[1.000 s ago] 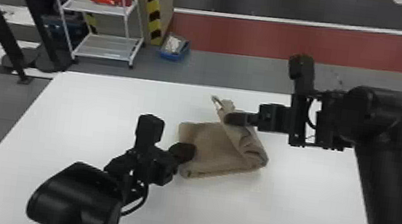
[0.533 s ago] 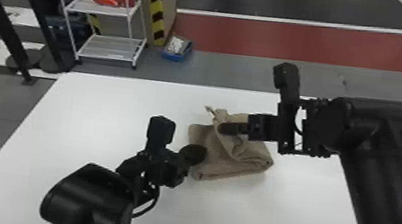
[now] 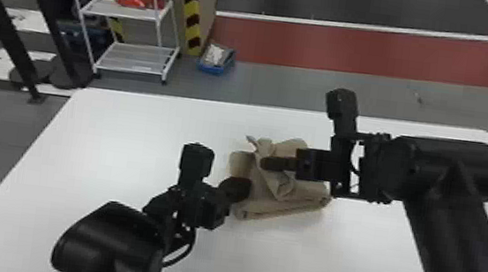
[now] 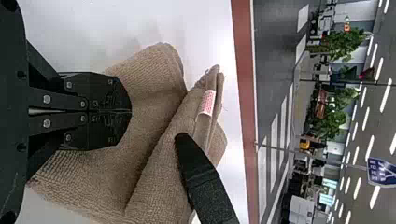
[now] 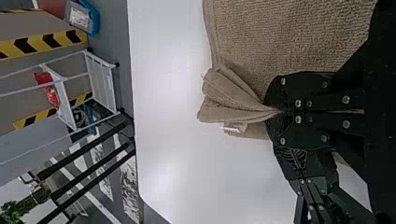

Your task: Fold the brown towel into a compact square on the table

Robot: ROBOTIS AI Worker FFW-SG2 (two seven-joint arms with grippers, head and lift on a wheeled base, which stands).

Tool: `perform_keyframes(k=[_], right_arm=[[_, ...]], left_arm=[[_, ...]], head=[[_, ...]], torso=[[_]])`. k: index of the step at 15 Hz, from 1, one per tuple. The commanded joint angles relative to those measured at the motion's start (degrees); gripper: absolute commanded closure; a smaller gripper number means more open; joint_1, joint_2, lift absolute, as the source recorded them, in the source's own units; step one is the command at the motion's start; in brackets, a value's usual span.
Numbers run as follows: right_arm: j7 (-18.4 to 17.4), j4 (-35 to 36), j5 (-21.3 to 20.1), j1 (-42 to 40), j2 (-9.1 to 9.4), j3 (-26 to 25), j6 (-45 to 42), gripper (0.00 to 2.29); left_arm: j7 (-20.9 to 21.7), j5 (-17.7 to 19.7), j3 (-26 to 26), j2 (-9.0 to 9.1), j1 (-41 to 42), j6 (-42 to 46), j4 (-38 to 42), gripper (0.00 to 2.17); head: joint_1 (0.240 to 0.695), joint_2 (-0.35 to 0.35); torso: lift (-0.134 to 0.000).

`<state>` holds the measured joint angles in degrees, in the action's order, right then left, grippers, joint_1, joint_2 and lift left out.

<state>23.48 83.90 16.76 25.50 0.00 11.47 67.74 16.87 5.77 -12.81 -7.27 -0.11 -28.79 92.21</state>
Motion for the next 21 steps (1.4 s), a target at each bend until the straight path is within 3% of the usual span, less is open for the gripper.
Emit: perform_keyframes(k=[1,2,3,4,5,9,12,13,14,15,16,18,21], right_arm=[[0.2,0.0,1.0,-0.5,0.05,0.0,-2.6,1.16],[0.2,0.0,2.3,-0.8,0.05,-0.2,-2.4,1.15],[0.2,0.3,3.5,-1.3,0.05,-0.5,-2.0,0.83],[0.2,1.3,3.9,-2.2,0.05,-0.6,-2.4,0.24],[0.8,2.1,5.3,-2.8,0.05,-0.7,-2.7,0.01],[1.7,6.8,13.5,-6.7,-0.26,-5.2,-5.4,0.05],[0.1,15.2,14.2,-12.0,-4.75,-7.8,-5.2,0.05],[-0.1,18.2,14.2,-14.4,-6.77,-8.9,-5.2,0.16],[0.0,21.0,13.7,-16.6,-8.61,-10.2,-4.9,0.65],[-0.1,24.1,12.9,-19.1,-9.76,-11.7,-3.3,1.56],[0.2,26.9,12.1,-21.4,-10.11,-13.6,-1.5,1.97],[0.9,33.2,8.9,-29.2,-10.9,-15.5,-5.9,1.98],[2.0,36.3,0.9,-38.8,-10.81,-14.4,-22.6,1.98]], left_arm=[[-0.1,-0.1,0.0,-0.03,0.0,0.0,0.1,1.79],[-0.2,-0.1,0.0,-0.03,0.1,0.0,0.2,1.79],[-0.2,-0.1,0.0,-0.03,0.1,0.0,0.2,1.79],[-0.3,-0.1,0.0,-0.03,0.1,0.0,0.2,1.79],[-0.3,-0.1,0.0,-0.03,0.1,0.0,0.2,1.79],[-0.4,-0.1,-0.1,0.06,0.5,0.0,0.1,1.79],[-0.6,-0.1,0.0,-0.03,1.0,0.0,0.4,1.79],[-0.6,-0.1,0.0,-0.03,1.2,0.0,0.7,1.79],[-0.7,-0.1,0.1,0.06,1.6,0.0,0.8,1.78],[-0.9,-0.1,0.0,0.06,2.2,0.0,1.2,1.78],[-1.0,-0.1,0.0,-0.03,2.4,0.0,1.8,1.78],[-1.0,-0.1,-0.1,0.06,2.8,0.0,1.8,1.78],[-1.3,-0.1,-0.1,0.06,2.8,0.0,1.7,1.78]], head=[[0.695,0.089],[0.695,0.092],[0.695,0.094],[0.695,0.096],[0.695,0.099],[0.695,0.119],[0.695,0.107],[0.695,0.097],[0.695,0.08],[0.695,0.062],[0.695,0.027],[0.695,-0.009],[0.695,-0.056]], torso=[[-0.115],[-0.115],[-0.115],[-0.115],[-0.115],[-0.115],[-0.115],[-0.115],[-0.115],[-0.115],[-0.115],[-0.115],[-0.115]])
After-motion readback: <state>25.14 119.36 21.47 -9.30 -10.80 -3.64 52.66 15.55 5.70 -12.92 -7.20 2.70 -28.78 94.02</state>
